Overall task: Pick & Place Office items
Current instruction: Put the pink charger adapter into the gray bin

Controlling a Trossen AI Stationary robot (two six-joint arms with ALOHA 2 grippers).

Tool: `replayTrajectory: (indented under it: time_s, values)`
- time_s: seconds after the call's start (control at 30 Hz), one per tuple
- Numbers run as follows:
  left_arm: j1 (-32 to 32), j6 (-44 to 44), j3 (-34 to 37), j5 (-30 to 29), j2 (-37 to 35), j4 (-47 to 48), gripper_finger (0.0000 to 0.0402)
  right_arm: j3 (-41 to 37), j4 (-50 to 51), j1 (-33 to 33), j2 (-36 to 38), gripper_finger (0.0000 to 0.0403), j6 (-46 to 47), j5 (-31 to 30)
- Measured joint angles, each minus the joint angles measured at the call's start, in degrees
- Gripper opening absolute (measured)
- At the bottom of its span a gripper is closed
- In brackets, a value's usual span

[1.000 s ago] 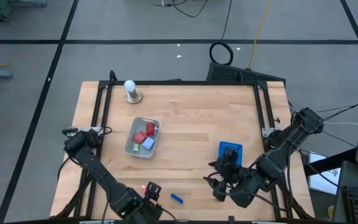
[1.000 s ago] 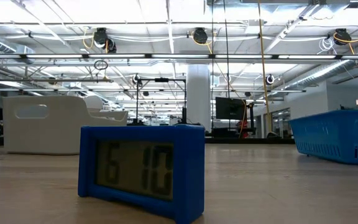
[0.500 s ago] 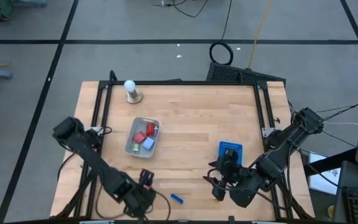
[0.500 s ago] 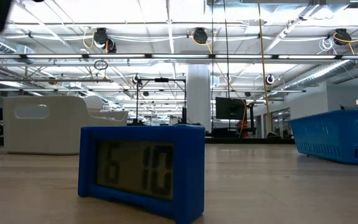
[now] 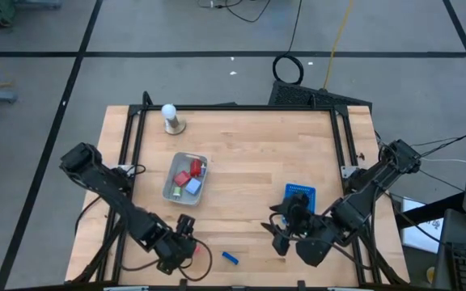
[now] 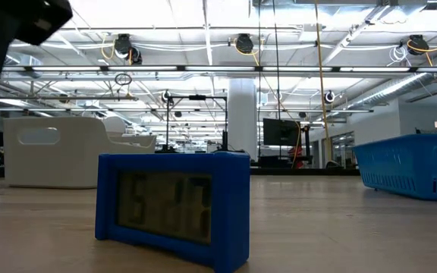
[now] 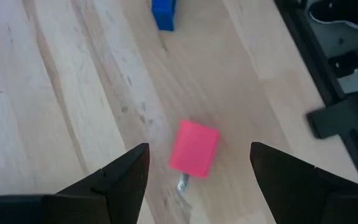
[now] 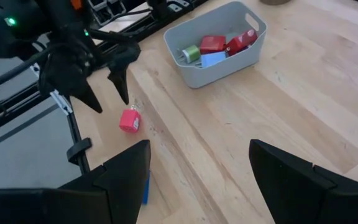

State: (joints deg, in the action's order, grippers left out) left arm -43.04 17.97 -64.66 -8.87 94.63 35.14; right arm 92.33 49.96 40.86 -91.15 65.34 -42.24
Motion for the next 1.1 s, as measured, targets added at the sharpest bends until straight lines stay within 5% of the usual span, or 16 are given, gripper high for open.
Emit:
replayTrajectory:
  time_s: [1.1]
  values:
    - [1.94,-4.07,9.92,0.38,3.55,-16.77,0.0282,0.00,-1.20,-1.90,0.00,0.0267,-0.44,0.04]
